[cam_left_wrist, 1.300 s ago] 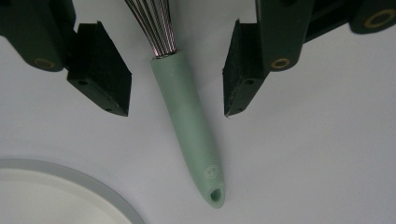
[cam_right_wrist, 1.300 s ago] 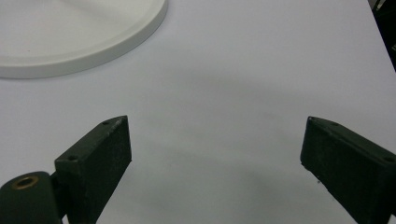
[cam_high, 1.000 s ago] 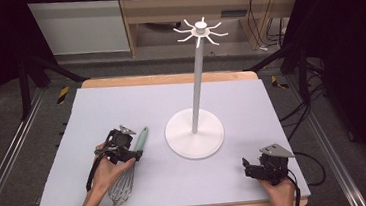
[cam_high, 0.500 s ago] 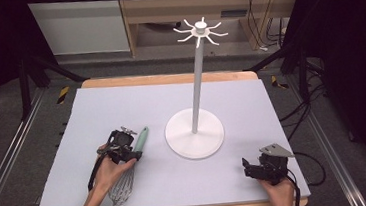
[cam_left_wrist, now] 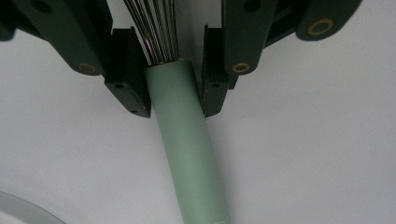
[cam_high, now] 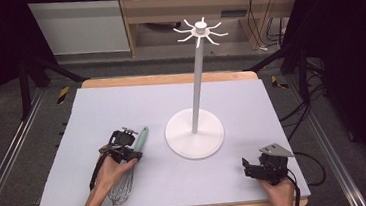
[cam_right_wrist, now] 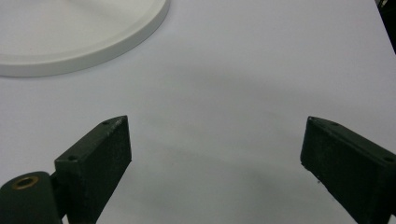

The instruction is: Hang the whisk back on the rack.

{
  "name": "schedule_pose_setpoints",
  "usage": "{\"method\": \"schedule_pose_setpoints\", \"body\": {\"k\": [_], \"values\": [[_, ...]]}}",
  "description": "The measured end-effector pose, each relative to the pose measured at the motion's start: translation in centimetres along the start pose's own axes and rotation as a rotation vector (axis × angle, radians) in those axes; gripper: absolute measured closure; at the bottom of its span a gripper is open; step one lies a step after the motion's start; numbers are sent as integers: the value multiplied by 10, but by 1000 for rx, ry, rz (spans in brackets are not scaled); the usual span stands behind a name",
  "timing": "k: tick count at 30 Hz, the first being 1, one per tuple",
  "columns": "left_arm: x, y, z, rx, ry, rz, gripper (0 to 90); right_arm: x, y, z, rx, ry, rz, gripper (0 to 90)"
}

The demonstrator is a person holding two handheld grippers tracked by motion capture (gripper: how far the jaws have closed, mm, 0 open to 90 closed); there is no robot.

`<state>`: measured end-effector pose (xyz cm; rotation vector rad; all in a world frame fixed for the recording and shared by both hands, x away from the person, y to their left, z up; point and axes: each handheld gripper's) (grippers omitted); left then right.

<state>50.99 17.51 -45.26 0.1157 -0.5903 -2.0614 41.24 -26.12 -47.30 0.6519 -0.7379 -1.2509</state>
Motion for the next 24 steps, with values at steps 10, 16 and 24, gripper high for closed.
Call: {"method": "schedule_pose_setpoints", "body": {"k": [10, 16, 24], "values": [[-3, 4, 1, -23, -5, 45, 660, 0, 0, 0, -3, 2, -2, 92], [-3, 5, 1, -35, -11, 41, 667, 1, 0, 0, -4, -1, 1, 93], [-3, 5, 6, -17, -27, 34, 679, 1, 0, -1, -5, -2, 0, 92]]}}
Point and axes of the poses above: each handheld gripper's, and its own axes: z roughly backward along the jaws, y roughly out of its top, x roughly to its right, and after that the axes turned 7 degrees about -y, right-handed
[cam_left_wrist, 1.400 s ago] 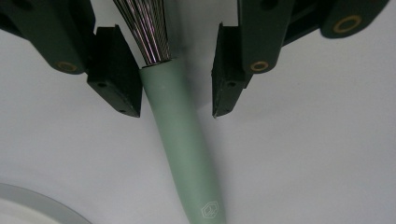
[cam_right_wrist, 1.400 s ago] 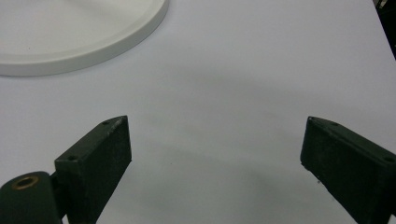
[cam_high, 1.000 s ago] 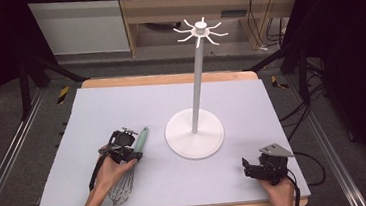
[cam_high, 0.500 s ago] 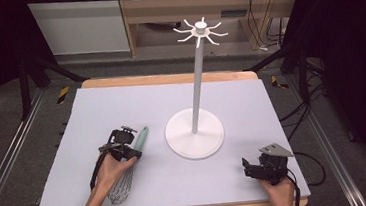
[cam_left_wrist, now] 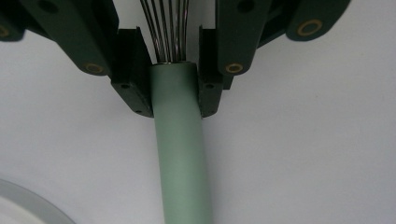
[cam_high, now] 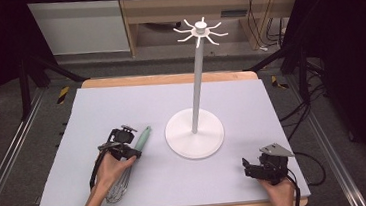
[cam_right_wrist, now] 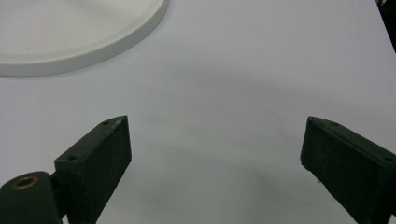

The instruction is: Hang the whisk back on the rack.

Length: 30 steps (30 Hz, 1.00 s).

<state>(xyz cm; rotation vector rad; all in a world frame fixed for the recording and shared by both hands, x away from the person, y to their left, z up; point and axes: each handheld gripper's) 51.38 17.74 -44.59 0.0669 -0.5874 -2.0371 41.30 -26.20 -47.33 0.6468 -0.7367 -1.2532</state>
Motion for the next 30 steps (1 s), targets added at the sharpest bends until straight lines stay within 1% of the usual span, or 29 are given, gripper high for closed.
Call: {"method": "schedule_pose_setpoints", "body": {"k": [3, 6, 9, 11, 16, 17, 24, 30], "values": [[2, 0, 5, 11, 2, -12, 685, 0, 0, 0, -1, 1, -1, 92], [3, -1, 12, 26, -7, -18, 687, 0, 0, 0, -1, 0, 0, 92], [4, -2, 18, 43, -11, -32, 687, 0, 0, 0, -1, 0, -1, 92], [6, -3, 21, 55, -17, -31, 688, 0, 0, 0, -2, 0, -1, 92], [7, -6, 30, 84, -24, -43, 688, 0, 0, 0, -1, 1, -2, 92], [7, -6, 32, 95, -27, -40, 688, 0, 0, 0, -2, 1, -3, 92], [6, -10, 44, 126, -44, -46, 688, 0, 0, 0, -3, 1, -3, 92], [5, -15, 56, 175, -56, -41, 689, 0, 0, 0, -2, 0, -3, 92]]}}
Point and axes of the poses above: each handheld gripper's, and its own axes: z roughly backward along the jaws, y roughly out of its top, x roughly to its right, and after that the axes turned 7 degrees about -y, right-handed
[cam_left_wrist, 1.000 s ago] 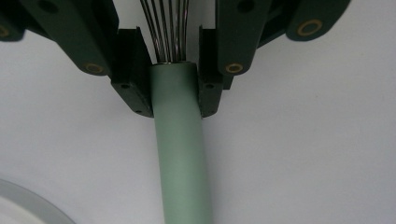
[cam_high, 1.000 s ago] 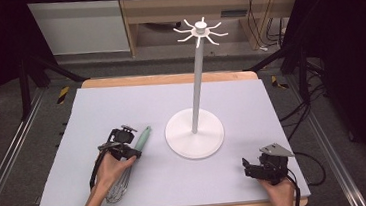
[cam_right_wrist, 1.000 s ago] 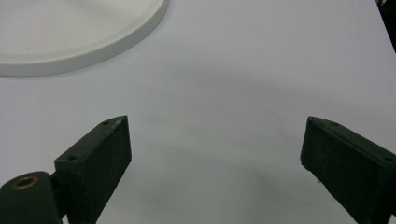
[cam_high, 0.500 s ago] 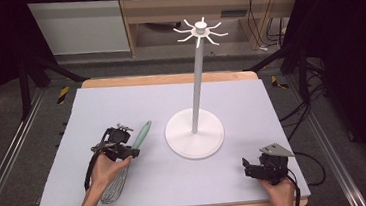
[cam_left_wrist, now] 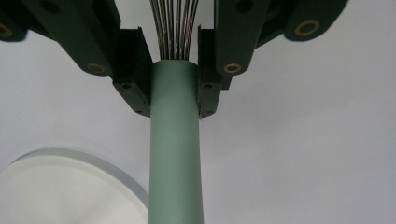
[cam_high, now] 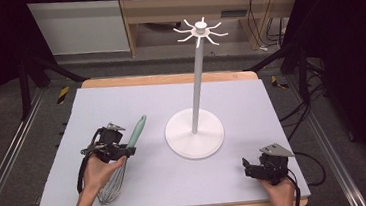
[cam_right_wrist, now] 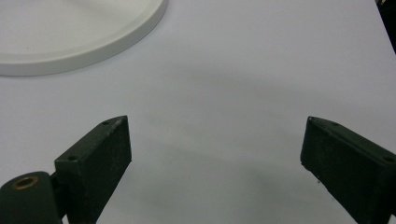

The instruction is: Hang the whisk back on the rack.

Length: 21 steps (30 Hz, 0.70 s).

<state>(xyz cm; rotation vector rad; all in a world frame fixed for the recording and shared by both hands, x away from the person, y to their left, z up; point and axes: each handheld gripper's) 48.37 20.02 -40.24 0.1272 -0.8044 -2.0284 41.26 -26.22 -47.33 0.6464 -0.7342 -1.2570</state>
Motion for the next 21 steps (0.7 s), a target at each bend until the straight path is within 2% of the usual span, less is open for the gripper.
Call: {"method": "schedule_pose_setpoints", "body": {"k": [6, 13, 21], "values": [[2, -2, 15, 63, 4, -18, 689, 0, 0, 0, -1, 0, -1, 92], [7, -3, 31, 134, -10, -30, 689, 0, 0, 0, -1, -1, 0, 92], [9, -3, 44, 225, -16, -38, 689, 0, 0, 0, -2, -2, 1, 92]]}}
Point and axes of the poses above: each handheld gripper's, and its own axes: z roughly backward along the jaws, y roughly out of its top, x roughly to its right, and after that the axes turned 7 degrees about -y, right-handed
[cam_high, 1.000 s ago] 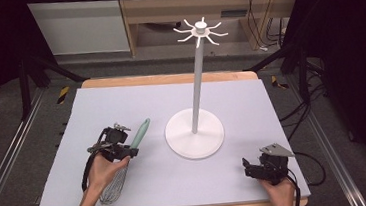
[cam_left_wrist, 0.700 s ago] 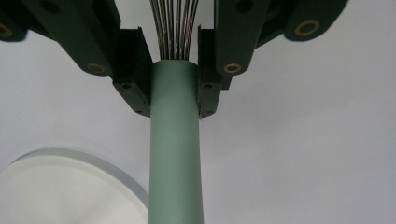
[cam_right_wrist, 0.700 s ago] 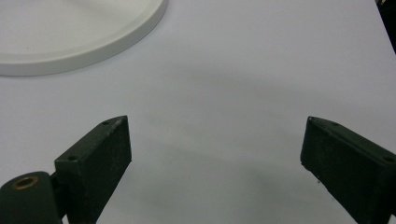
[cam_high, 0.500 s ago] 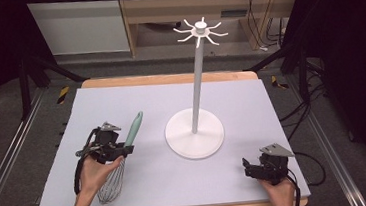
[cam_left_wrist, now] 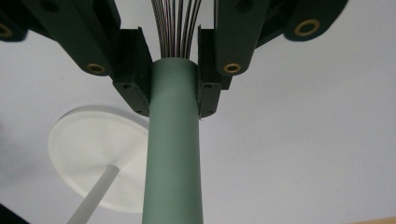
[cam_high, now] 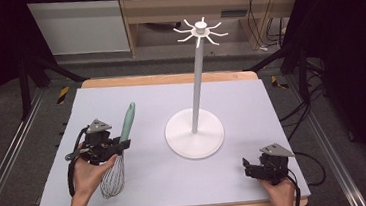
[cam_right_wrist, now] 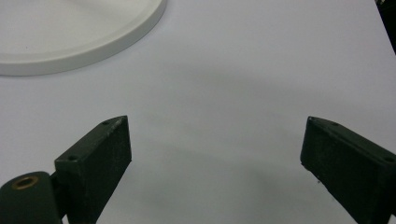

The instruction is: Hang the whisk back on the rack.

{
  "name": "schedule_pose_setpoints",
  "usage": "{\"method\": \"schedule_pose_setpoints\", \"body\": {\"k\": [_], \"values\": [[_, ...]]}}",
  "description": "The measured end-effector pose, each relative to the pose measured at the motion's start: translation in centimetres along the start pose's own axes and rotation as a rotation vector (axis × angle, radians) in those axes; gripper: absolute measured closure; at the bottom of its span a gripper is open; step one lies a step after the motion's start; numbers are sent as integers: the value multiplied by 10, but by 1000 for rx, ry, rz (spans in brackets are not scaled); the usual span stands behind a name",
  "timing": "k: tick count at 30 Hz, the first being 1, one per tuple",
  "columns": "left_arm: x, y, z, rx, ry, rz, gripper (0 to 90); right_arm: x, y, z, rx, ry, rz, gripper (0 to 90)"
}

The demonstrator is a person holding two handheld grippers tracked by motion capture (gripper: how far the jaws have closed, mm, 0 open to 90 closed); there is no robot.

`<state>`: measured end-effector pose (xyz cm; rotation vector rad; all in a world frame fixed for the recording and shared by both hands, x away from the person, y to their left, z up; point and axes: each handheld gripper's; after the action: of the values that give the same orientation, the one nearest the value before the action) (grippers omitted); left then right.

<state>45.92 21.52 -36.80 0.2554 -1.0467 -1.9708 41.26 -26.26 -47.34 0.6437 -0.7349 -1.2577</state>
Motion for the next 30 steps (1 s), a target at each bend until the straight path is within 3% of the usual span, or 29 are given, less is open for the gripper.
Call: {"method": "schedule_pose_setpoints", "body": {"k": [15, 30], "values": [[11, 9, 19, 212, -18, -44, 688, 0, 0, 0, 2, 2, -1, 92], [25, 19, 22, 342, -42, -83, 688, 0, 0, -1, -1, -3, -5, 92]]}}
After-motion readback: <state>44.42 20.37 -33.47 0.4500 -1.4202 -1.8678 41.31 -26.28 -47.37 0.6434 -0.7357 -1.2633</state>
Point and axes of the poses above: each handheld gripper's, and its own axes: z roughly backward along the jaws, y roughly out of its top, x roughly to its right, and after that the axes turned 7 degrees about -y, right-handed
